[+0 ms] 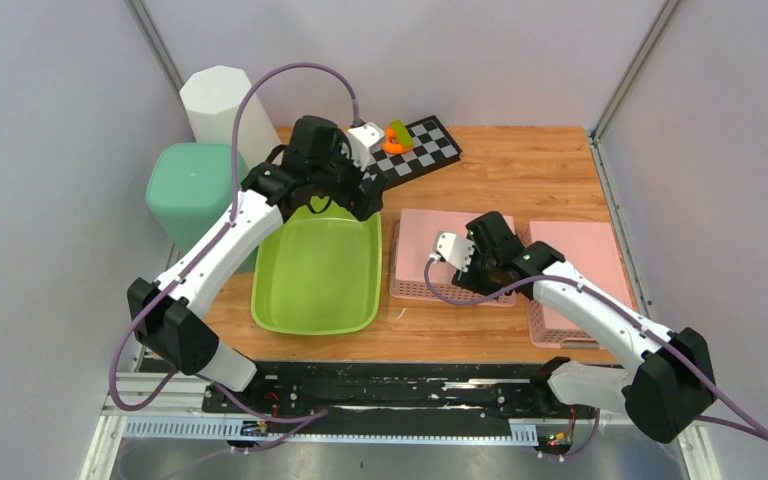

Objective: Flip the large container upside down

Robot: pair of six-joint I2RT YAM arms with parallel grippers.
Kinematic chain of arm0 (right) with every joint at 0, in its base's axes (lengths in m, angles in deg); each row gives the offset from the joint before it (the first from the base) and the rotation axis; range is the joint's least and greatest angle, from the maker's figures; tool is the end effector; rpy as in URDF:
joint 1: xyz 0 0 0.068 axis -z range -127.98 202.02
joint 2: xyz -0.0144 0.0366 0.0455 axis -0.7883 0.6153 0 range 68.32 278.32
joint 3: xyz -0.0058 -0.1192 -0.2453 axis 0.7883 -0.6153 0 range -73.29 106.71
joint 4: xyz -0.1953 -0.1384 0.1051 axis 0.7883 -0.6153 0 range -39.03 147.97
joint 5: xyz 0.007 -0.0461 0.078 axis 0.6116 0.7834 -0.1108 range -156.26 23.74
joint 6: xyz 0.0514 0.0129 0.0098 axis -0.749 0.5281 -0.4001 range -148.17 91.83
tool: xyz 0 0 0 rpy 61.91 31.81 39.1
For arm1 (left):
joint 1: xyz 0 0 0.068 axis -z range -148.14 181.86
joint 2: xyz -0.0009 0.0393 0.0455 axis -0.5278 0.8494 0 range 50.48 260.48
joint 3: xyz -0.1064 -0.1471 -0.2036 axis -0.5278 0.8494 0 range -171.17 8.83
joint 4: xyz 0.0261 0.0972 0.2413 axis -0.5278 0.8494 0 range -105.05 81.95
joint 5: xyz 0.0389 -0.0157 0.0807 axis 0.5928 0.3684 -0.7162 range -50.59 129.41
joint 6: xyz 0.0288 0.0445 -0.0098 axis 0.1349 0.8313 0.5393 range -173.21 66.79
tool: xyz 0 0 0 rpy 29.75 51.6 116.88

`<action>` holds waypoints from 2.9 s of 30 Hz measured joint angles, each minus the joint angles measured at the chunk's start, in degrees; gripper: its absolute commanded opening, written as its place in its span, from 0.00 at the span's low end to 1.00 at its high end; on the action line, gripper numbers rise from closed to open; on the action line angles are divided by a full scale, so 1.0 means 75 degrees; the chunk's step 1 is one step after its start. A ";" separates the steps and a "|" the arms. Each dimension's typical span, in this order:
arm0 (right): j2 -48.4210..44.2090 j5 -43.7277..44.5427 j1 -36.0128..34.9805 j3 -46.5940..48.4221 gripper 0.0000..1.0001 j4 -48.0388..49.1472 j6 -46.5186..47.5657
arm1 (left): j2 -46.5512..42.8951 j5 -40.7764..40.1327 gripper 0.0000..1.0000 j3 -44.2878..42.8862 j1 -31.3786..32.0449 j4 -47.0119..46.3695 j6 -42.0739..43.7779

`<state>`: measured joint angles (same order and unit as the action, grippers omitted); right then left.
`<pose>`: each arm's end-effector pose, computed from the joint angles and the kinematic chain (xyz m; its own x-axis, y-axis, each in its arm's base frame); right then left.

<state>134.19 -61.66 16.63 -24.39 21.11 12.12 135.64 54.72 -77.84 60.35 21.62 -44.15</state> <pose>0.1879 0.1301 0.2520 -0.1535 -0.8999 -0.4083 -0.8365 0.3383 -0.4310 0.2853 -0.1656 0.3806 -0.3974 0.3885 -0.8313 0.7215 0.6921 -0.0214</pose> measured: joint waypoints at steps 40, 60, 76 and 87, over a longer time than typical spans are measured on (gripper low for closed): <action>0.3552 0.0991 0.2092 0.1961 0.66 0.2457 -0.0277 | 0.1378 -0.0411 1.00 0.0262 0.1014 0.0102 0.0938; 0.1833 -0.1431 0.0962 0.2763 0.66 0.1518 -0.1664 | 0.0204 -0.0621 1.00 0.0154 0.0152 0.0128 0.0498; 0.4424 -0.1072 -0.0831 0.3984 0.66 0.1760 -0.2582 | -0.1845 -0.0210 1.00 0.1431 -0.1428 0.0216 0.0766; 0.5205 -0.0090 -0.1096 0.4255 0.66 0.1763 -0.2798 | -0.2104 -0.0195 1.00 0.1839 -0.1562 0.0256 0.0915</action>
<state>173.22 -62.34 8.41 7.52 34.34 -8.86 119.86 53.25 -64.05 48.63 23.54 -37.29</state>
